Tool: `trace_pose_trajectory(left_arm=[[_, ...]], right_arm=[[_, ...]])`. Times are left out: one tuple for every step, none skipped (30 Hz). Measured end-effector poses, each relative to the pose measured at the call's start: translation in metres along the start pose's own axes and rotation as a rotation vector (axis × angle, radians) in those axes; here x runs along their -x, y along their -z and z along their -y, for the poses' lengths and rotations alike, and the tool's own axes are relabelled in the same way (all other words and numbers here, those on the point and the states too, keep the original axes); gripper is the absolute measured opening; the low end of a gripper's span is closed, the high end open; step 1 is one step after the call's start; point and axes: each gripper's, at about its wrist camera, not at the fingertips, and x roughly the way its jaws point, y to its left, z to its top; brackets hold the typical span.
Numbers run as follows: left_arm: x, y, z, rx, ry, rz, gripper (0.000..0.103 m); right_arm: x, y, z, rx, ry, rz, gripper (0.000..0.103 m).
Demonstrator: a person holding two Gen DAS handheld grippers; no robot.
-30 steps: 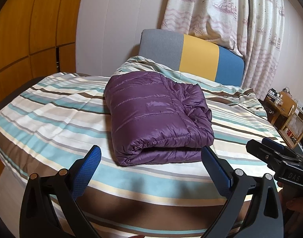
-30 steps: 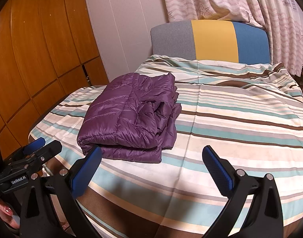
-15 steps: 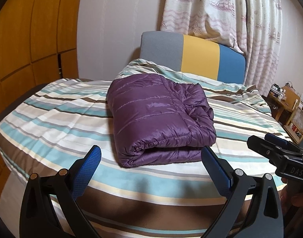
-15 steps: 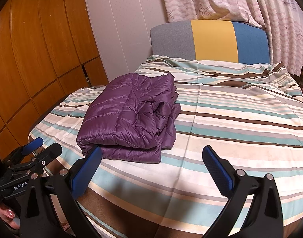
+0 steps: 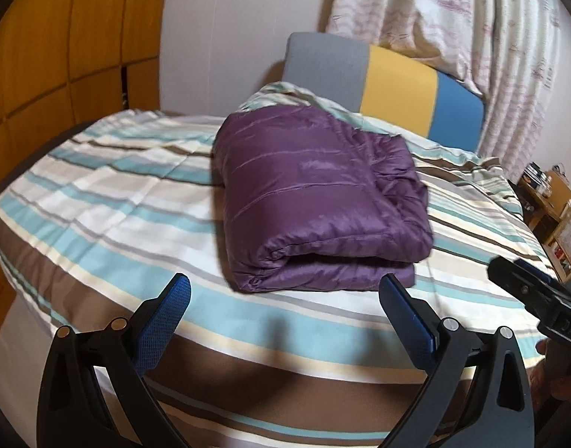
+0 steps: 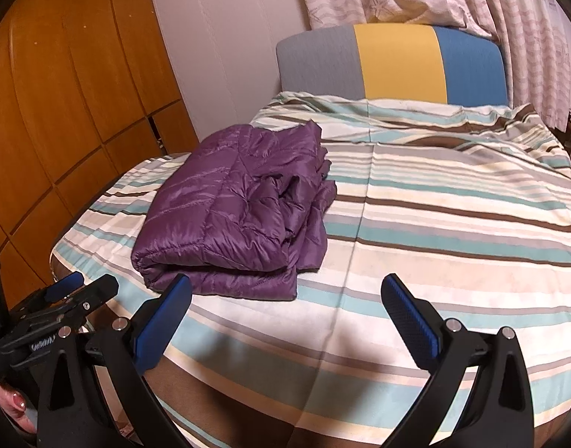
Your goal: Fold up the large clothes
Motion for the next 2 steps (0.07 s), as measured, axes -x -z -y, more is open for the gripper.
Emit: trace_pose_trajectory(left_arm=[[-0.0034,-0.0007,-0.0040,0.019,-0.010,-0.006,0.100],[-0.0061,-0.0012,-0.0066,0.029,-0.011,-0.008,0.100]], right_arm=[[-0.0029,0.0003,0.0021,-0.004,0.002,-0.007,0.101],[-0.0070,0.0007,0.0051,-0.010,0.008,-0.015,0.101]])
